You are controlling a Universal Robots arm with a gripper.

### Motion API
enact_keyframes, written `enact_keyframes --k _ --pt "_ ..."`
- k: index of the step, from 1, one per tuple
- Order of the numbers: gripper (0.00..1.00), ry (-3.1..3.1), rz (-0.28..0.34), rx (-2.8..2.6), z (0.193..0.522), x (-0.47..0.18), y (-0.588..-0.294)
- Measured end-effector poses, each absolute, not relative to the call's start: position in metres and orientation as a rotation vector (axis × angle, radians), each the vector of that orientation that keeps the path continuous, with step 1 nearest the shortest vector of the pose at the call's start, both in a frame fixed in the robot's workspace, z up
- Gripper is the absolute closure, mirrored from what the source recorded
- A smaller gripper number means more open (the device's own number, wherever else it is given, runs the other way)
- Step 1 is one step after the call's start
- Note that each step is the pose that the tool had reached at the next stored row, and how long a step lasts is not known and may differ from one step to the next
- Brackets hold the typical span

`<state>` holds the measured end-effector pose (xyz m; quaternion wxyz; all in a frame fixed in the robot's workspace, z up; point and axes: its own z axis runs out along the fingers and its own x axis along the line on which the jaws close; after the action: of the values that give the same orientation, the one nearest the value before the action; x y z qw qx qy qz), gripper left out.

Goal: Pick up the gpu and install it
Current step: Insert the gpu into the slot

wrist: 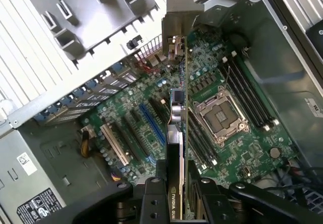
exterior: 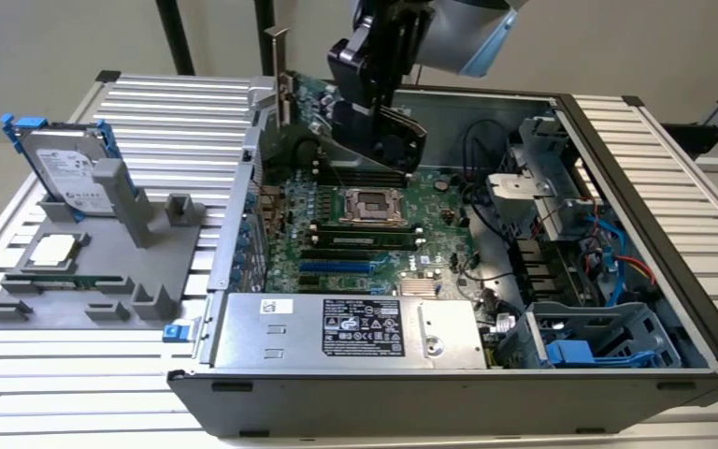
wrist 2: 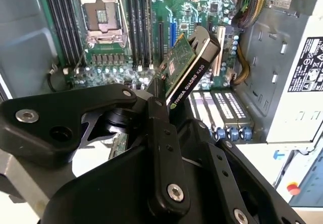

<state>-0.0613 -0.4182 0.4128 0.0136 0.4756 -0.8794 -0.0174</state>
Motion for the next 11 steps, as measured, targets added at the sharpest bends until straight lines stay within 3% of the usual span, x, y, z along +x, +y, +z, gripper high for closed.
enact_keyframes --k 11 --pt "1.00 -2.669 -0.052 1.601 0.4128 -0.0614 -0.4181"
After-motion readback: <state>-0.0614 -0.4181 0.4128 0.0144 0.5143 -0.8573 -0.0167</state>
